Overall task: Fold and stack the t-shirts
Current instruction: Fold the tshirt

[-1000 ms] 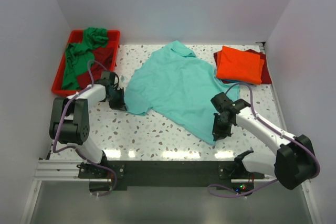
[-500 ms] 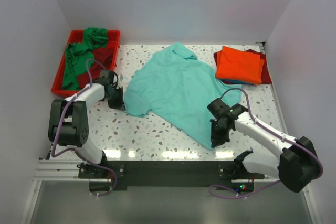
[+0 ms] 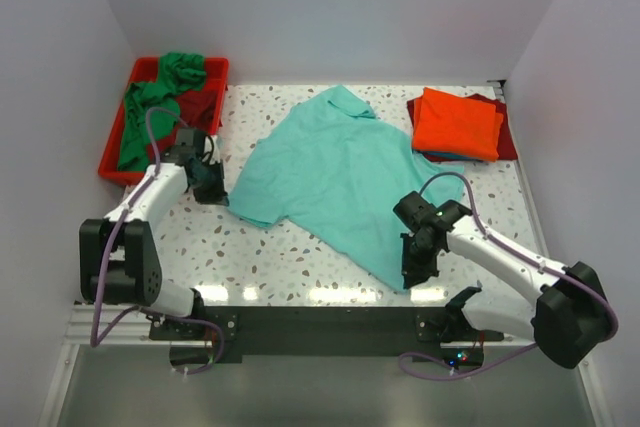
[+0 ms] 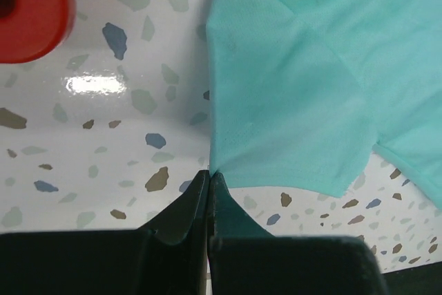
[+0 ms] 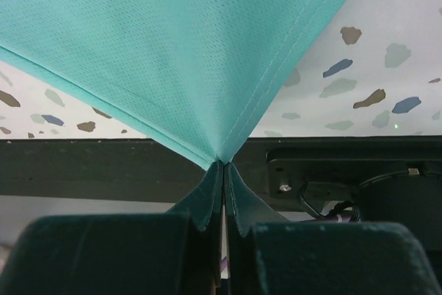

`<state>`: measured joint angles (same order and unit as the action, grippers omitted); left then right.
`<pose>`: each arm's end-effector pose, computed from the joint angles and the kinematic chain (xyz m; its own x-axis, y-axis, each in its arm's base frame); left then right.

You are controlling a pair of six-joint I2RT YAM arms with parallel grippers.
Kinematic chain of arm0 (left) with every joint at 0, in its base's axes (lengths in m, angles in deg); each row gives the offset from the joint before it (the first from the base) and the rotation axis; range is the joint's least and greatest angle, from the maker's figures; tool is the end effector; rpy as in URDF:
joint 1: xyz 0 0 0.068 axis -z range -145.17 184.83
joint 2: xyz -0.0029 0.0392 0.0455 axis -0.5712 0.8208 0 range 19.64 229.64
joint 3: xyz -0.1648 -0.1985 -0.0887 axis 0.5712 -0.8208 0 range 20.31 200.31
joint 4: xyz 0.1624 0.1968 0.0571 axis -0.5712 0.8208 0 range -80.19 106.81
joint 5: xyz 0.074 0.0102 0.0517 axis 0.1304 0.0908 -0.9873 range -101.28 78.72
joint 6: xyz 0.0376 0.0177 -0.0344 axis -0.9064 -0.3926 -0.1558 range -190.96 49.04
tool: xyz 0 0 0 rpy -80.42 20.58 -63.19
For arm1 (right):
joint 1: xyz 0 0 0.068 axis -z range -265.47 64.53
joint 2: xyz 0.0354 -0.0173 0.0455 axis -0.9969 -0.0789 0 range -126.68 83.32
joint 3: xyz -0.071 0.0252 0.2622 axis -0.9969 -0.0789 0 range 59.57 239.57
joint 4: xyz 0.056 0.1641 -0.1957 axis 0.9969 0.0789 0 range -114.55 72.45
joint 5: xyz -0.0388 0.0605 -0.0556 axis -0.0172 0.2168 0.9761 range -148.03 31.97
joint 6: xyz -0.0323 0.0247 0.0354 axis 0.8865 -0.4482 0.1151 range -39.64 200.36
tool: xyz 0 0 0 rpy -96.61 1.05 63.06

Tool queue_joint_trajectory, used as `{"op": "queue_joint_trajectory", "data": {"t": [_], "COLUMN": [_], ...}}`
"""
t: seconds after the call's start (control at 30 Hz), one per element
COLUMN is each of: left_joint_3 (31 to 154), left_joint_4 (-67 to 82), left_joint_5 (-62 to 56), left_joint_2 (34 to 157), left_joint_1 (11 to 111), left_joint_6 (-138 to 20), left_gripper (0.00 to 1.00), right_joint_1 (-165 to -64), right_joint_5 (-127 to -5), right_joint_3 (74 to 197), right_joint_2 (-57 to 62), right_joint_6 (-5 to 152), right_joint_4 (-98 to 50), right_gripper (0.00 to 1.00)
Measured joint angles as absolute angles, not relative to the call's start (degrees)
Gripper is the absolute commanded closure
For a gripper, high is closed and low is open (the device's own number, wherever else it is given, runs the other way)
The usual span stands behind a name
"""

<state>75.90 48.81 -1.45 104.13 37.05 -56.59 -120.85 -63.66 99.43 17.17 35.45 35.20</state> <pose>0.2788 -0.0169 0.2093 -0.9223 -0.2090 -0.3252 -0.1307 0.9603 -0.2465 0.1343 0.0996 0.1911 -0.9868 0.1609 0.0201 0.1622 0.9797 0.1180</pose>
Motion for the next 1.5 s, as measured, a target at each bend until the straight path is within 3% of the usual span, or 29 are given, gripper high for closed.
{"op": "queue_joint_trajectory", "data": {"t": [0.57,1.5], "left_joint_3": [85.61,122.20], "left_joint_4": [52.73,48.33], "left_joint_5": [-1.49,6.81], "left_joint_2": [101.92,133.66], "left_joint_1": [37.77,45.64], "left_joint_6": [-54.51,-51.83], "left_gripper": [1.00,1.00], "right_joint_1": [-121.05,-102.21], "right_joint_5": [-58.74,-51.42], "right_joint_3": [107.23,116.22], "right_joint_2": [18.09,6.72], "right_joint_6": [30.23,37.99], "right_joint_4": [44.97,44.58], "right_gripper": [1.00,1.00]}}
